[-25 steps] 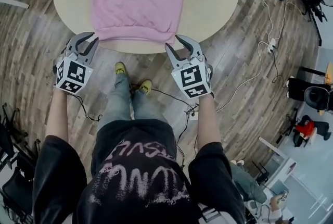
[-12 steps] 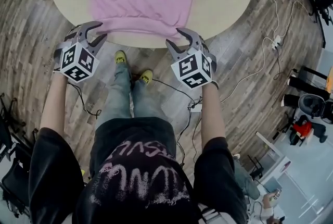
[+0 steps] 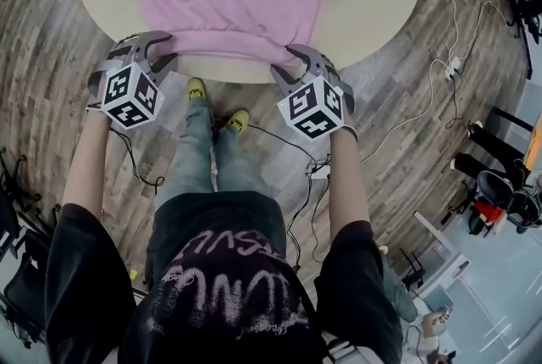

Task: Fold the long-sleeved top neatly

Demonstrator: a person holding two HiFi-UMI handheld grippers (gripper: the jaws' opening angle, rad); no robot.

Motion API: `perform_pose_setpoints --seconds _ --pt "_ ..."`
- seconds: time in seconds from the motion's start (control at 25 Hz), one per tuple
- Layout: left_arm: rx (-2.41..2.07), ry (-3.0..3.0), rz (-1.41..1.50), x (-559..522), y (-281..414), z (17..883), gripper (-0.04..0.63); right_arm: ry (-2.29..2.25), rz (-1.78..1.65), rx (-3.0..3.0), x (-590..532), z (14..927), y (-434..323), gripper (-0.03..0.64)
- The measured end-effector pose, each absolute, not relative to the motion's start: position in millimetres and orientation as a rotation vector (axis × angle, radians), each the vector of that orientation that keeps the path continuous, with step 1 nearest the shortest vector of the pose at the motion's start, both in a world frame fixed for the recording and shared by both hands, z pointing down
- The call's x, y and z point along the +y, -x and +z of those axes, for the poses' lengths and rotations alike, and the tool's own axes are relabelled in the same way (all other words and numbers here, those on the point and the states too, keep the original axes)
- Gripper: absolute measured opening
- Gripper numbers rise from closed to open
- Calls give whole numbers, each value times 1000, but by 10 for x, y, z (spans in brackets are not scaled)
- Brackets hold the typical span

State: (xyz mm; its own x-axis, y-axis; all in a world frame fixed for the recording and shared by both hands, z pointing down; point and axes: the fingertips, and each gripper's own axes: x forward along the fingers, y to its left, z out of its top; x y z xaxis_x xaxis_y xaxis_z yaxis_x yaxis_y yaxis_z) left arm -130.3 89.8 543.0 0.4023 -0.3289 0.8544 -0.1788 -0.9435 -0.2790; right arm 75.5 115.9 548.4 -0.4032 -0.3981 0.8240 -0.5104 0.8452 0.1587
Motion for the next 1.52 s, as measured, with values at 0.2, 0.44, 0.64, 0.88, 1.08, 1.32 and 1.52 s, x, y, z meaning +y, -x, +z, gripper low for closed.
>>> perform_pose_setpoints --seconds 0.2,0.44,0.64,0.88,1.08,1.32,1.52 --pt "429 2528 -1590 876 1305 5449 170 -626 164 -2038 1148 5542 -710 189" --pt "366 2512 -1622 879 1297 5464 149 -590 211 -2044 1150 5568 -695 169" --pt "330 2488 -1649 878 1276 5480 105 -563 232 -2043 1155 5570 -685 133" --pt "319 2475 -1669 891 1257 5501 54 -591 191 -2031 1103 5563 -729 40" --pt "317 2499 -1685 923 1272 5509 34 -592 218 -2041 1110 5543 -739 32" --pt "293 2532 -1693 1059 1292 5499 32 -577 224 -2040 1217 5533 -731 31" --pt "269 2560 -1687 1256 1288 5503 32 -562 241 -2043 1420 5538 -737 31"
